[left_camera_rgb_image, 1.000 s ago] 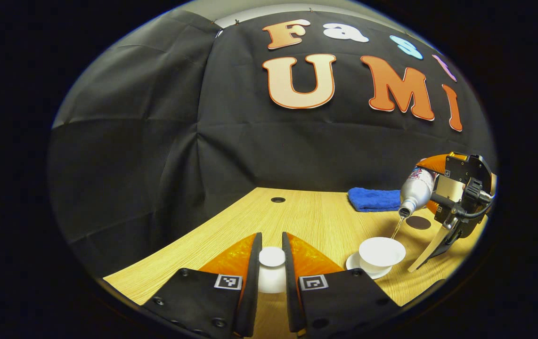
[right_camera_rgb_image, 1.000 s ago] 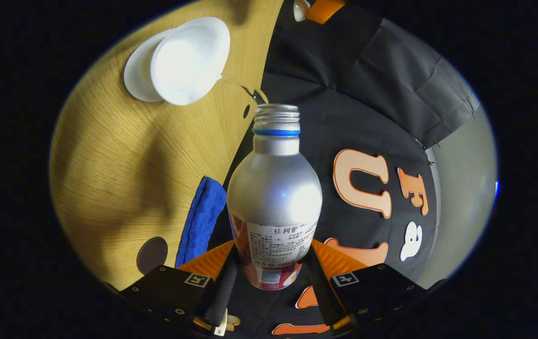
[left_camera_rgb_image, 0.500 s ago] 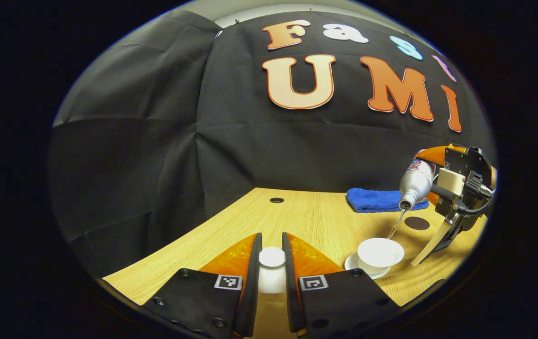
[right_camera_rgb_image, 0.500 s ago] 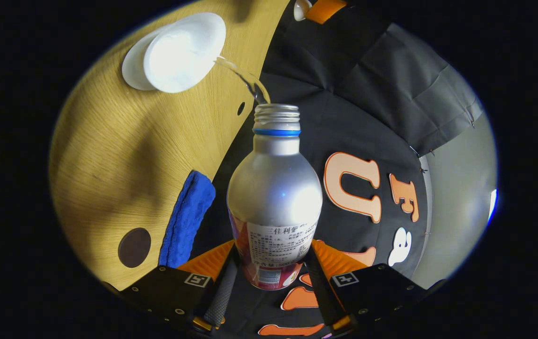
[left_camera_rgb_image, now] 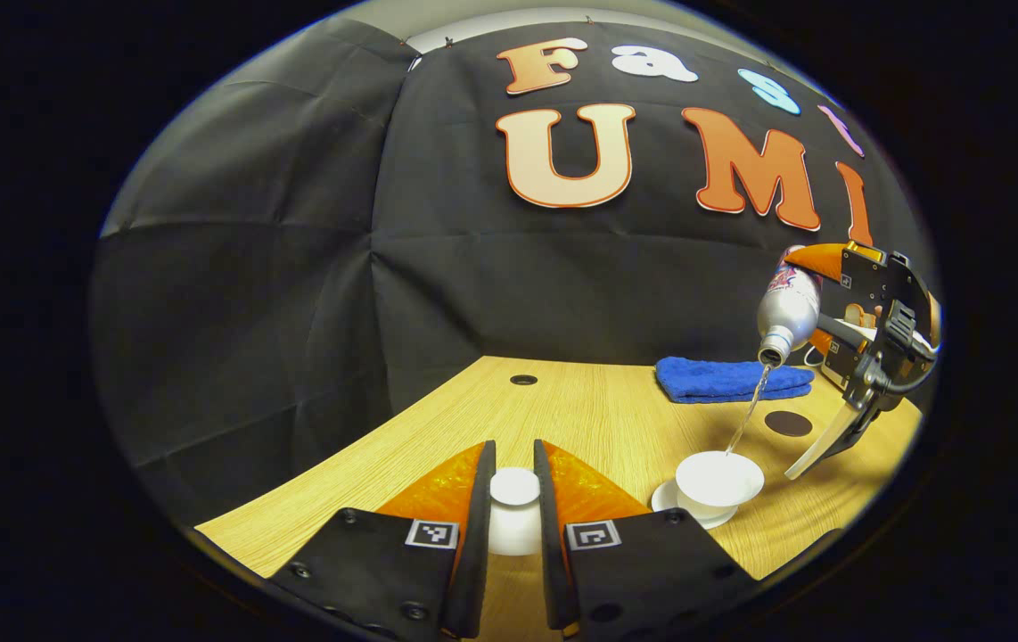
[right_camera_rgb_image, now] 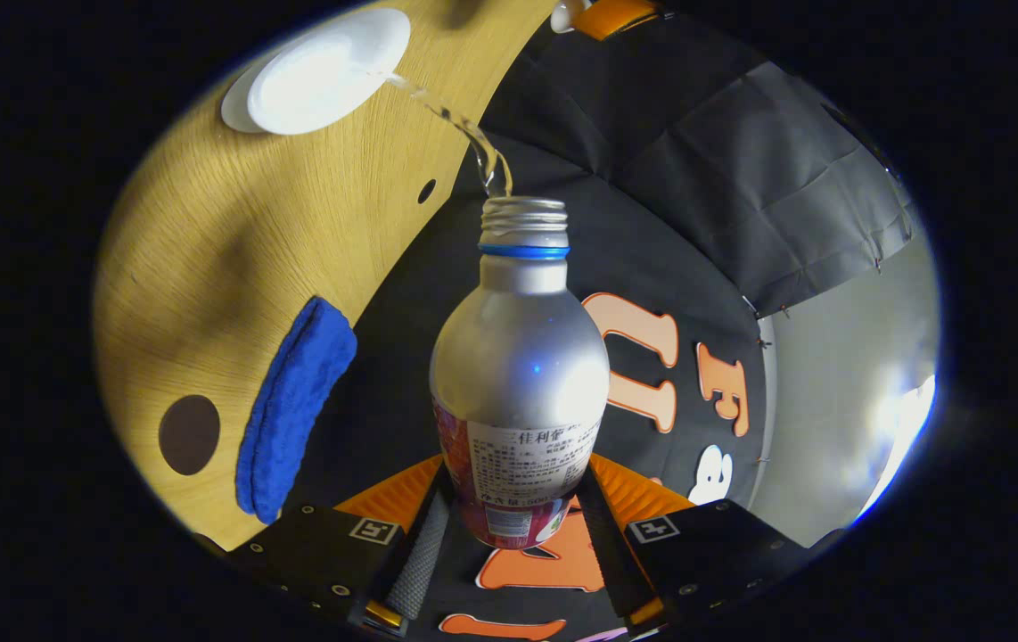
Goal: Open the teacup lid with one hand, grasp the water bottle and pour water into the teacup with the other hand; after pouring, place the water bottle on the coaster and then close the teacup lid.
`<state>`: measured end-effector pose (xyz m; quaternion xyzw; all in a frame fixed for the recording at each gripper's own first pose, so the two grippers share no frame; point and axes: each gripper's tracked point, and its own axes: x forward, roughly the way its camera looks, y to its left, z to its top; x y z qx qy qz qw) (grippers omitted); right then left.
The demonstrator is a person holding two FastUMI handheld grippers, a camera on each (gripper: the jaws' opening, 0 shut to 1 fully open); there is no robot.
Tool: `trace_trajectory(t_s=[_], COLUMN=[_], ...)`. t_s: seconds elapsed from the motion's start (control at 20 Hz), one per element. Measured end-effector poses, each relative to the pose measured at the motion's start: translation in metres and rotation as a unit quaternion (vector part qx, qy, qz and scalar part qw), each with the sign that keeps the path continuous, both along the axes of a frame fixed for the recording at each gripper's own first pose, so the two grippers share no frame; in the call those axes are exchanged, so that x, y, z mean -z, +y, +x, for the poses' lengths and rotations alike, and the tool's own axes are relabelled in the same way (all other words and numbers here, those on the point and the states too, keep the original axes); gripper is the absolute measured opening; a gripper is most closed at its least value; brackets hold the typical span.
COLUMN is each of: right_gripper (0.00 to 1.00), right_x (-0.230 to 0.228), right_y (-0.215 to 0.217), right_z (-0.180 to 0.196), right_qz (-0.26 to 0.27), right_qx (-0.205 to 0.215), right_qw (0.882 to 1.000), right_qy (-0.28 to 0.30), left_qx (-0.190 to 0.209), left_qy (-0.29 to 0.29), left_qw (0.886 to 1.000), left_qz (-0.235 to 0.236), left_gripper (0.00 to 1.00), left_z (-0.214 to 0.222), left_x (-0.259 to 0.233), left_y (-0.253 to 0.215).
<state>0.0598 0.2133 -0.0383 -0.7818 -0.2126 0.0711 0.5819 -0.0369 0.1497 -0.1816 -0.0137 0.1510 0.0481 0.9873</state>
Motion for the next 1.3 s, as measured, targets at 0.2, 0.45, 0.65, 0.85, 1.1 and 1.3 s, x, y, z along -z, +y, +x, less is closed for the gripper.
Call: trace_trajectory(t_s=[0.2,0.45,0.65,0.85,1.1,1.3], right_gripper=[0.78,0.78,0.78,0.78,0.76,0.78], right_x=[-0.001,0.009,0.028,0.041,0.058,0.062], right_y=[0.006,0.012,0.016,0.019,0.022,0.02], right_z=[0.001,0.0,-0.005,-0.012,-0.017,-0.015], right_qz=[-0.004,-0.015,-0.029,-0.029,-0.017,0.023], right_qx=[-0.011,-0.017,-0.023,-0.027,-0.03,-0.022], right_qw=[1.0,1.0,0.999,0.999,0.999,0.997], right_qy=[-0.007,-0.009,0.0,0.009,0.035,0.065], left_qx=[0.0,0.0,0.005,0.01,0.016,0.019], left_qy=[0.002,0.003,0.0,0.0,-0.003,-0.007], left_qw=[1.0,1.0,1.0,1.0,1.0,1.0], left_qz=[-0.002,0.0,0.001,0.002,-0.001,-0.003], left_gripper=[0.3,0.3,0.3,0.3,0.3,0.3], left_z=[0.0,-0.002,0.0,0.002,0.003,0.005], left_x=[0.003,0.003,0.002,0.003,0.001,-0.004], left_y=[-0.002,-0.001,-0.005,-0.01,-0.017,-0.023])
